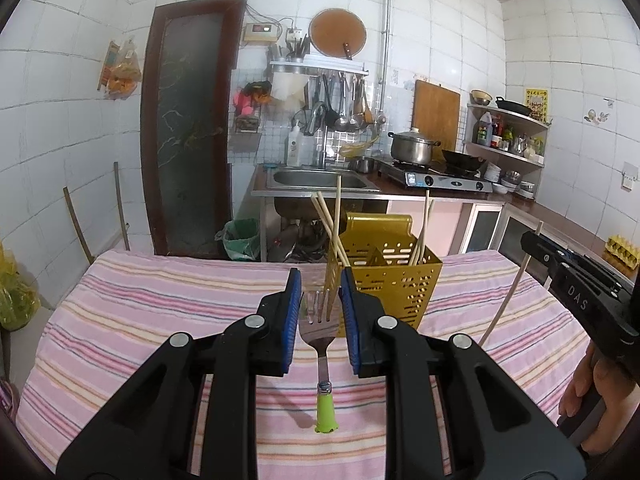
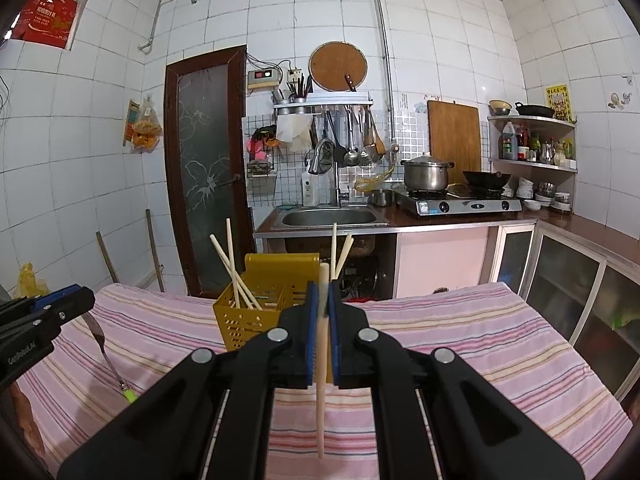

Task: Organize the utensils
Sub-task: 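Lower the fork into the yellow holder while the right tool inserts its chopstick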

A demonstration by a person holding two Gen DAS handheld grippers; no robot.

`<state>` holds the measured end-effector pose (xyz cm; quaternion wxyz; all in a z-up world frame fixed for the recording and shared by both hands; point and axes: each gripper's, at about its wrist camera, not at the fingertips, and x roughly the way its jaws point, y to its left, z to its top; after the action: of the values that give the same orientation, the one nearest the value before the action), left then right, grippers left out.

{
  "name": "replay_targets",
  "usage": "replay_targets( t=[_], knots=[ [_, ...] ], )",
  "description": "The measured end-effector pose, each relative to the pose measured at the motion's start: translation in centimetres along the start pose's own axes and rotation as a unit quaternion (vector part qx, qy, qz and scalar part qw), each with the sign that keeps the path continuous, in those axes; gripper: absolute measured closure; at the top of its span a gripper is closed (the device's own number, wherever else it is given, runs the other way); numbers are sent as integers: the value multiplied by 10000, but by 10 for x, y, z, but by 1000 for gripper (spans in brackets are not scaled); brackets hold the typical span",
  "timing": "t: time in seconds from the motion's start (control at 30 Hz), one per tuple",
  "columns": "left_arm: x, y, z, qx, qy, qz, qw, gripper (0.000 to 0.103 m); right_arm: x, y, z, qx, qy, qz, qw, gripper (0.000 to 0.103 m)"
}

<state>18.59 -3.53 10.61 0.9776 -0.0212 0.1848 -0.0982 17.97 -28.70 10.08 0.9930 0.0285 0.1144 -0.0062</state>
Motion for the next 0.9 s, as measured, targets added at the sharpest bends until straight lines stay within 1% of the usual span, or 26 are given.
replay_targets(
  t=[0.2, 0.33, 0.6, 0.77, 0.9],
  knots=[
    [7, -4, 19, 41, -98, -65, 9999, 84, 6, -1, 14, -36, -73, -22, 10000, 97],
    [12, -10, 38, 46, -188, -168, 9997, 84, 8, -1, 30, -50, -171, -37, 9998, 97],
    [29, -22, 88, -4, -421, -365, 9984, 84, 16, -2, 80, -117, -515, -69, 9986, 97],
    [46, -30, 115, 73, -571, -346, 9977, 84, 31, -3, 113, -86, -663, -63, 9977, 97],
    [68, -36, 140, 123, -671, -332, 9971, 84, 50, 0, 131, -110, -704, -33, 9975, 97]
  ],
)
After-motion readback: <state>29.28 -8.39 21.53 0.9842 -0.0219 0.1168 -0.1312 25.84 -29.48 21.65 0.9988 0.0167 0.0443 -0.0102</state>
